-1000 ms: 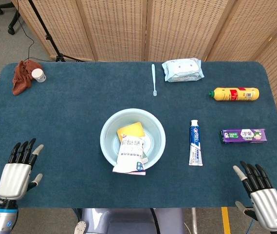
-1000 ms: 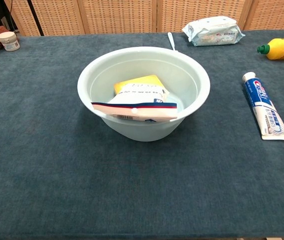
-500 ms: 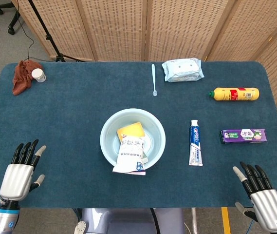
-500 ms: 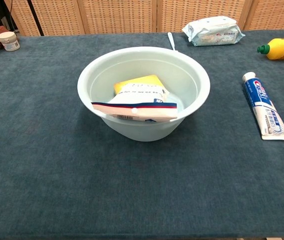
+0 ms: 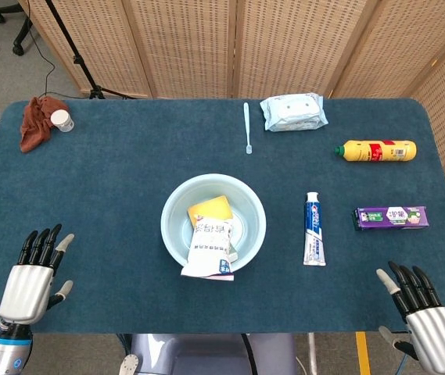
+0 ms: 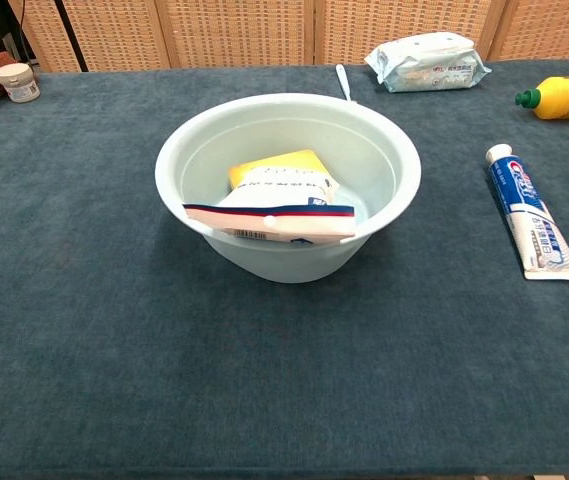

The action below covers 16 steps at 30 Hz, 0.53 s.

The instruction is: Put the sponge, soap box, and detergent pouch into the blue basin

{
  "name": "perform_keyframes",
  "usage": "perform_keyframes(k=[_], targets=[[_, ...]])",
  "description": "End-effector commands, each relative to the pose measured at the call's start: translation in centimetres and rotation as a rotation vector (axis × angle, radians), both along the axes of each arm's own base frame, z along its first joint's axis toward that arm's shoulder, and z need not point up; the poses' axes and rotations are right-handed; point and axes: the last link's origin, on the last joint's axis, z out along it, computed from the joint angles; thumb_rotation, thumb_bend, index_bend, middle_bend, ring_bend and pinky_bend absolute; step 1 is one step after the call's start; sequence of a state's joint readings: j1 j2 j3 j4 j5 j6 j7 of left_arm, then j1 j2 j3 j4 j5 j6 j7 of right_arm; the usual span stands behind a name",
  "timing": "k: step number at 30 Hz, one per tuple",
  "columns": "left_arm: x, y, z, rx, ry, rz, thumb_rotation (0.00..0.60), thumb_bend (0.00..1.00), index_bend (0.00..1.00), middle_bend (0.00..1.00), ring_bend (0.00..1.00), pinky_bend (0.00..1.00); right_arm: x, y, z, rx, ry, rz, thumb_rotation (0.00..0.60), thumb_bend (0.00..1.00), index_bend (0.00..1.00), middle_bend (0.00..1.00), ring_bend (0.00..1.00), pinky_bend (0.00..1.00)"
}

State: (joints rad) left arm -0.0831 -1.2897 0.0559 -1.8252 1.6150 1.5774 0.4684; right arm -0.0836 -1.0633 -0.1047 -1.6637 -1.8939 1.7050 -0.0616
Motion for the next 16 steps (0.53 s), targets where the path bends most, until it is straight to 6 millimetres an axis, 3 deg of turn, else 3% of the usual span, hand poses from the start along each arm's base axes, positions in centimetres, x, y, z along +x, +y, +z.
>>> perform_keyframes(k=[1, 16], targets=[[-0.2, 0.2, 0.1, 0.001, -0.007, 0.007, 0.6, 0.22, 0.0, 0.0, 0.0, 0.0, -0.1, -0.2, -0.2, 0.003, 0.007, -0.007, 0.6, 0.1, 0.06, 0.0, 0.0, 0.0], [-1.4, 1.3, -1.2, -0.036, 0.016, 0.06, 0.6, 0.22, 0.0, 0.0, 0.0, 0.0, -1.2, -1.5, -1.9, 0.045, 0.052, -0.057, 0.6, 0.1, 0.06, 0.0, 0.0, 0.0]])
